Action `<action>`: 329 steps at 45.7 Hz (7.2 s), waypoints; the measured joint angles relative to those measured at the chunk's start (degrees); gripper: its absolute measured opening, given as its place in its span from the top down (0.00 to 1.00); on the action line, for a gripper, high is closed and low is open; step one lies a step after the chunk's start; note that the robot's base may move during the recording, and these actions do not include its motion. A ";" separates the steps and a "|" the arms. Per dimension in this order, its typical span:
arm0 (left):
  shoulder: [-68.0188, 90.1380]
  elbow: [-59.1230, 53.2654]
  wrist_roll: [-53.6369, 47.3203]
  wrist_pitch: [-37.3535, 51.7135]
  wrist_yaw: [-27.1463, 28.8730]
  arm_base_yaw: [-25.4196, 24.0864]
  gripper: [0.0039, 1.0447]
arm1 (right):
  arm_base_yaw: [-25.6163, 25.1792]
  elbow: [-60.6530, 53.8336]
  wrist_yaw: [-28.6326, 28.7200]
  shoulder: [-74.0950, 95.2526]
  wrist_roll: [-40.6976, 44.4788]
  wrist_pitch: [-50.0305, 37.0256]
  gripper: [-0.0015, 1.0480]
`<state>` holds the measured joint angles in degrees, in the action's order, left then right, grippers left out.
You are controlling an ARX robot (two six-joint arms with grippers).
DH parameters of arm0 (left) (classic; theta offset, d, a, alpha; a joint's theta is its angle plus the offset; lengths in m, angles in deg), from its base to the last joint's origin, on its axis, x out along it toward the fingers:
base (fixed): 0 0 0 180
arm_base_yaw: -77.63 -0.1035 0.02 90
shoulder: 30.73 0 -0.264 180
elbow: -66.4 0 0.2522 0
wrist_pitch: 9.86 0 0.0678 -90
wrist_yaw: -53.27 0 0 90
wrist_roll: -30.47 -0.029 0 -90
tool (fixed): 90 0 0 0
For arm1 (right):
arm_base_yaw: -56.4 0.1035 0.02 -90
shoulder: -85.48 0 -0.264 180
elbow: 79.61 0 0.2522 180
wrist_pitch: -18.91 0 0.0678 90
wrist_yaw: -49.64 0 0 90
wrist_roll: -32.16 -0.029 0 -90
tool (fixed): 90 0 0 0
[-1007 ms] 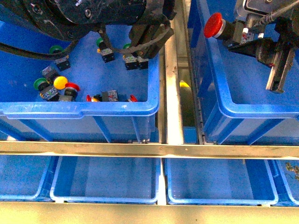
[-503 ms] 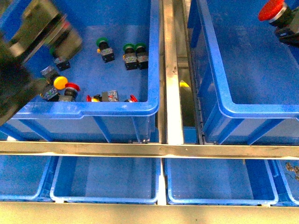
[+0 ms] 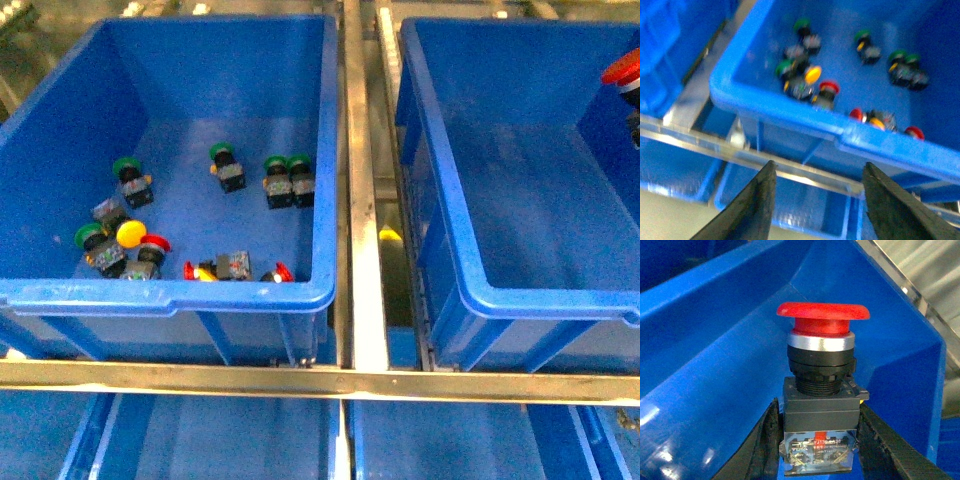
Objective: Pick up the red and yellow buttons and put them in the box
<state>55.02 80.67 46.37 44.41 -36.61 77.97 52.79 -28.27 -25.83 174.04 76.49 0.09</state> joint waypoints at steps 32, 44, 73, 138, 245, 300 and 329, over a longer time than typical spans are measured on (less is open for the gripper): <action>-52.61 -0.33 -15.10 -32.83 -0.11 -0.42 0.98 | -0.04 0.57 -1.49 0.17 -3.02 -0.81 0.68; -64.46 0.37 -15.26 -46.71 -0.11 -0.39 0.98 | 1.20 0.59 -2.80 1.11 -3.78 -1.22 0.68; -83.62 0.52 -15.37 -67.58 -0.13 -0.35 0.98 | 4.39 2.32 -2.43 3.52 -6.27 -3.78 0.68; -84.91 0.55 -15.52 -68.04 -0.13 -0.35 0.08 | 2.45 118.31 -24.65 82.97 -20.85 44.30 0.58; -84.91 0.55 -15.52 -68.04 -0.11 -0.35 0.08 | 3.39 -35.80 -14.03 -50.47 -44.52 -4.04 0.97; -84.91 0.55 -15.52 -68.04 -0.11 -0.35 0.08 | 3.52 -36.39 -14.56 -78.58 -44.54 22.56 0.97; -84.91 0.55 -15.52 -68.04 -0.11 -0.35 0.08 | 3.52 -36.37 -14.53 -88.28 -44.52 32.48 0.97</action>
<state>-29.89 81.22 30.85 -23.63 -36.71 77.62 56.31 -64.64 -40.37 85.76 31.97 32.57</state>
